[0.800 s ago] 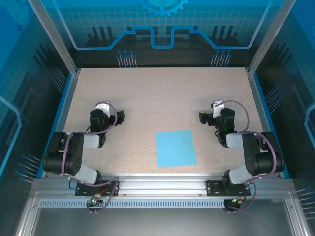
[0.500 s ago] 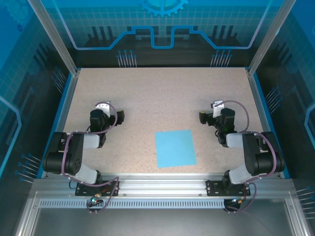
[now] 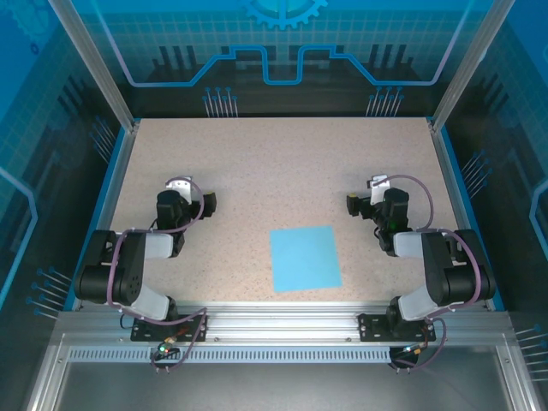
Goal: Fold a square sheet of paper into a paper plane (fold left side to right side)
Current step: Move the square sheet of paper to the center of the table.
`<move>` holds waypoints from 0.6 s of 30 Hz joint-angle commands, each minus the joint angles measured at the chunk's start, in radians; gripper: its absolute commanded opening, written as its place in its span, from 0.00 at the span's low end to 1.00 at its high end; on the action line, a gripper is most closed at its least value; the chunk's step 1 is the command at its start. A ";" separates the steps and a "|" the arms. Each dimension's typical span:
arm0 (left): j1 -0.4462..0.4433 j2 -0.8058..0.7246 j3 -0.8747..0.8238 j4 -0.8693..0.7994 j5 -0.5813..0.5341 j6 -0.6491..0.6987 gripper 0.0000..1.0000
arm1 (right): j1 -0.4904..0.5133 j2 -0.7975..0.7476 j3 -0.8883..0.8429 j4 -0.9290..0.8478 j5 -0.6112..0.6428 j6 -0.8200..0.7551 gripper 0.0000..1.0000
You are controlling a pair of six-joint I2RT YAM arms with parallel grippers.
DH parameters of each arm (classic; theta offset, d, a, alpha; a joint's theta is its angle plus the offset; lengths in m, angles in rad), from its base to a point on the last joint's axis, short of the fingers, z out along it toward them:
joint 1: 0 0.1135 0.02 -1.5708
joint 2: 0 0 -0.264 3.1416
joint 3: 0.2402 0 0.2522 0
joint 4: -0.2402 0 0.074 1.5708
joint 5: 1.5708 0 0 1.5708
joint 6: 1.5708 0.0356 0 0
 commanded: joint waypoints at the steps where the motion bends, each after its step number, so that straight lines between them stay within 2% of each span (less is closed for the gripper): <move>1: 0.006 -0.111 0.066 -0.136 -0.032 -0.024 0.99 | -0.002 -0.040 0.048 -0.049 0.041 0.031 1.00; 8: -0.018 -0.380 0.109 -0.393 -0.123 -0.066 0.99 | 0.024 -0.228 0.166 -0.410 0.108 0.063 1.00; 12: -0.024 -0.469 0.199 -0.619 -0.110 -0.245 0.99 | 0.073 -0.324 0.251 -0.669 0.152 0.146 1.00; 15: -0.024 -0.472 0.287 -0.811 -0.053 -0.445 0.99 | 0.133 -0.367 0.342 -0.876 0.172 0.240 1.00; 18: -0.025 -0.429 0.346 -0.929 0.093 -0.564 0.99 | 0.225 -0.388 0.417 -1.046 0.178 0.308 1.00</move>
